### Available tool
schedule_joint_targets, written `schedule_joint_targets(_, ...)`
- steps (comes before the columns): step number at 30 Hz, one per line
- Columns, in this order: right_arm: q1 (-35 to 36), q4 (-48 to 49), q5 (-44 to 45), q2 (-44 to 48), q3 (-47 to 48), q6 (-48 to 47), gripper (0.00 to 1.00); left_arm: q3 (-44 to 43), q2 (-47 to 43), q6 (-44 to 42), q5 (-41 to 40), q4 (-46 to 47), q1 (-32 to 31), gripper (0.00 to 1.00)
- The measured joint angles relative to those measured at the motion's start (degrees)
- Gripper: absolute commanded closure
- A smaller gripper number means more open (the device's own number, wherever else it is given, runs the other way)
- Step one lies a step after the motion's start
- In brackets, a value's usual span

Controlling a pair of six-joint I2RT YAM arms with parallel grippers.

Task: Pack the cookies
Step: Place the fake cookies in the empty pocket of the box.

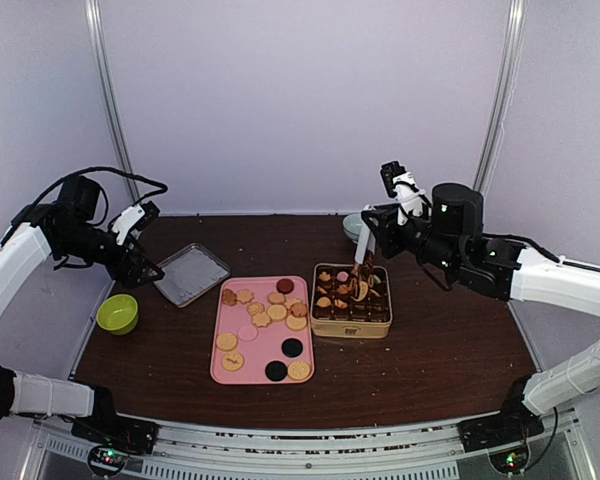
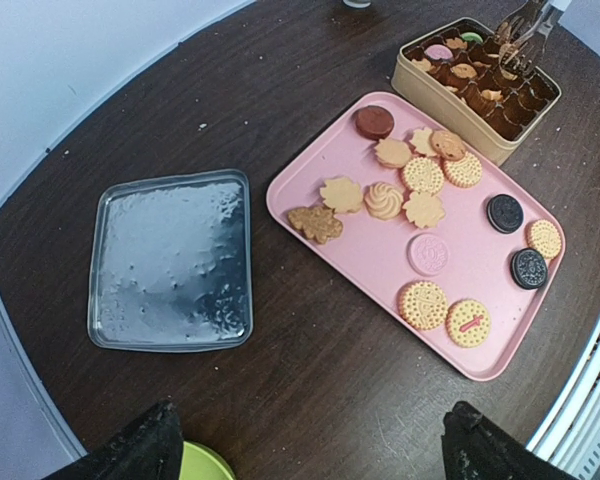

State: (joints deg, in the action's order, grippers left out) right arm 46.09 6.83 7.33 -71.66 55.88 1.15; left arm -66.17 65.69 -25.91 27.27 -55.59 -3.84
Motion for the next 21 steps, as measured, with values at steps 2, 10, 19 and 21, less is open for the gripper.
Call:
schedule_joint_targets(2,-0.1,0.2,-0.6,-0.7,0.0,-0.4,1.0,0.0,0.0,0.0,0.0,0.0,0.0,0.07)
schedule_joint_targets(10,-0.2,1.6,-2.5,-2.1,-0.8,-1.5,1.0,0.0,0.0,0.0,0.0,0.0,0.0,0.07)
schedule_joint_targets(19,-0.2,4.2,-3.9,-2.1,-2.6,-2.5,0.95,0.0,0.0,0.0,0.0,0.0,0.0,0.07)
schedule_joint_targets(21,-0.2,4.2,-3.9,-1.9,-3.1,-2.7,0.95,0.0,0.0,0.0,0.0,0.0,0.0,0.07)
